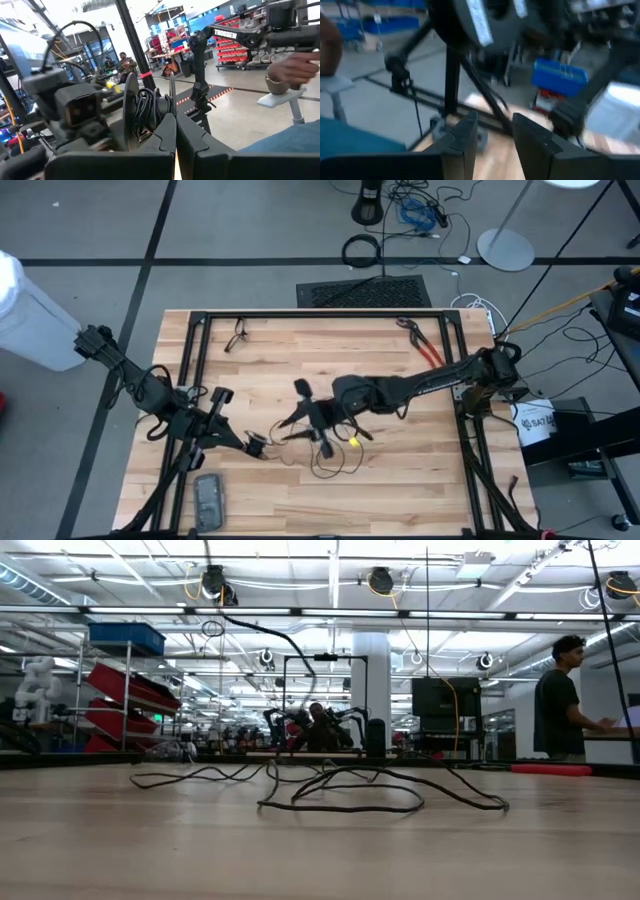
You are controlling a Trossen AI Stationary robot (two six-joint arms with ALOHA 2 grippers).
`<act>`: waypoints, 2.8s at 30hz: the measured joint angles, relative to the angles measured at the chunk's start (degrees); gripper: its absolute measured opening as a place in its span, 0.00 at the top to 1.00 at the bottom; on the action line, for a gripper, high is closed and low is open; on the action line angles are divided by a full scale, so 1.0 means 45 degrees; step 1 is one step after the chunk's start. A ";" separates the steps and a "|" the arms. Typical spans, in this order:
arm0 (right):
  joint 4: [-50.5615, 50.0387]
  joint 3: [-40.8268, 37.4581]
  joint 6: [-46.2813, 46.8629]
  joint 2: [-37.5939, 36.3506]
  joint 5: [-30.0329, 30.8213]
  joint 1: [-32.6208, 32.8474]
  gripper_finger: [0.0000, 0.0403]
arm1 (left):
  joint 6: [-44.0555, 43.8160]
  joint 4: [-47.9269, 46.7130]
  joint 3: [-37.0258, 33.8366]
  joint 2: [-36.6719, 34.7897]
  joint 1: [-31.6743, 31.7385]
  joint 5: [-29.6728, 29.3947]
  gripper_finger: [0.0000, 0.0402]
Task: Coil cords
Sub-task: Uncoil the black cable wire from the spool
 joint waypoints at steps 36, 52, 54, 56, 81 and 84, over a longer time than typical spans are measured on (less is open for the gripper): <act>0.3412 -0.0010 -0.1361 0.1478 0.0701 0.0305 0.56 | 0.0024 0.0127 0.0000 0.0559 0.0014 -0.0194 1.00; 0.3238 -0.0010 -0.1308 0.1478 0.0593 0.0300 0.93 | 0.0034 0.0199 -0.0002 0.0559 0.0010 -0.0209 1.00; 0.3218 -0.0010 -0.1308 0.1478 0.0593 0.0295 0.93 | 0.0043 0.0199 0.0000 0.0559 0.0010 -0.0209 1.00; 0.3218 -0.0010 -0.1304 0.1478 0.0593 0.0295 0.92 | 0.0043 0.0201 -0.0001 0.0559 0.0011 -0.0214 1.00; 0.3208 -0.0010 -0.1347 0.1477 0.1351 0.0266 1.00 | 0.0024 0.0784 -0.0002 0.1545 0.0098 -0.0123 1.00; 0.3204 -0.0010 -0.1337 0.1474 0.1351 0.0266 1.00 | 0.0022 0.0958 -0.0003 0.1847 0.0207 0.0739 1.00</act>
